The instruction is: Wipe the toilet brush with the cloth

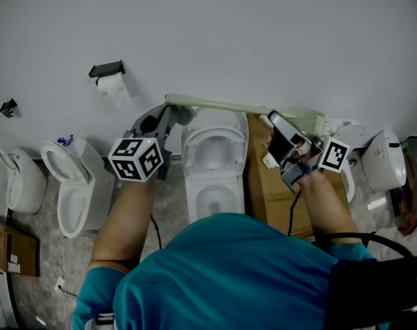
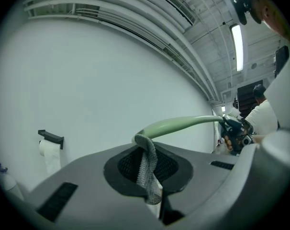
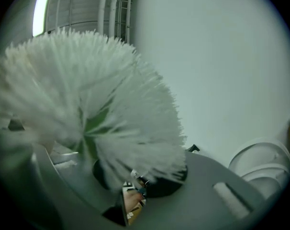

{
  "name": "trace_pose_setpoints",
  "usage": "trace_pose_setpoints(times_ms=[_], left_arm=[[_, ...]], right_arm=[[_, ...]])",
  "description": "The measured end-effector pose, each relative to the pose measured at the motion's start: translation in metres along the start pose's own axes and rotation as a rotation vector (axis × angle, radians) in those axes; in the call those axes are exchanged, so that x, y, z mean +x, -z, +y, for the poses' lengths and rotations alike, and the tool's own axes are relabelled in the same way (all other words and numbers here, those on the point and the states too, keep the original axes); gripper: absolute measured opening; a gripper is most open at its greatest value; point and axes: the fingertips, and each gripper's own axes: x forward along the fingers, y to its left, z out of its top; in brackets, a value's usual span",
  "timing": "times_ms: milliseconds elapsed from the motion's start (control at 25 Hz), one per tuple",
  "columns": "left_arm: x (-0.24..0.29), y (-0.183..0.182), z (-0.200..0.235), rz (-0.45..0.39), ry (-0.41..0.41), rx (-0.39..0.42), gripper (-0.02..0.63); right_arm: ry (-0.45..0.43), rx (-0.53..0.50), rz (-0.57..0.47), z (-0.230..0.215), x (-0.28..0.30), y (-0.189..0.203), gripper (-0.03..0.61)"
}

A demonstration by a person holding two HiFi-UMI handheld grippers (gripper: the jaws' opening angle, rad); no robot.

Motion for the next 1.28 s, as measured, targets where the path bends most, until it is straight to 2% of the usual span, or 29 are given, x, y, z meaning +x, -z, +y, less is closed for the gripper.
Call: trace_pose_setpoints(times_ms=[160,280,400,520,600,720,840,960,1080,1280], left_arm=[[-0.002,0.001,0.010,-0.004,-0.028,-0.009,0.021],[-0.006,0.003,0.025,0.000,-0.044,-0.028,0.021],[-0.014,0.006,0.045,0.022,-0.068,-0.030,0.021],[-0.023,0.004,0.053,0.054,-0.059,0.002,0.021],[-0.023,-0.005,0.036,0.065,-0.001,0.063,0.021],[-0.016,-0.023,-0.019,0.064,0.159,0.164,0.021],[-0.011,-0.031,-0.087,0.086,0.351,0.246,0.021],[-0.009,-0.028,-0.142,0.124,0.497,0.286,0.021],[-0.009,-0.022,-0.179,0.161,0.572,0.329,0.021],[-0.007,-0.015,-0.212,0.210,0.616,0.426,0.021]], right_arm=[[-0.036,0.006,-0.004,0.011,-0.005,-0.002,0.054],[-0.023,-0.019,-0.005,0.013,-0.004,-0.003,0.054],[0.027,-0.123,0.019,0.013,-0.006,-0.006,0.054],[0.095,-0.309,0.102,0.011,-0.008,-0.003,0.054],[0.118,-0.458,0.183,0.015,-0.005,0.007,0.054],[0.143,-0.653,0.300,0.014,-0.005,0.028,0.054],[0.146,-0.809,0.401,0.014,0.004,0.051,0.054],[0.144,-0.930,0.480,0.012,0.014,0.070,0.054],[0.149,-1.011,0.542,0.007,0.020,0.084,0.054],[0.149,-1.044,0.560,0.004,0.028,0.090,0.054]])
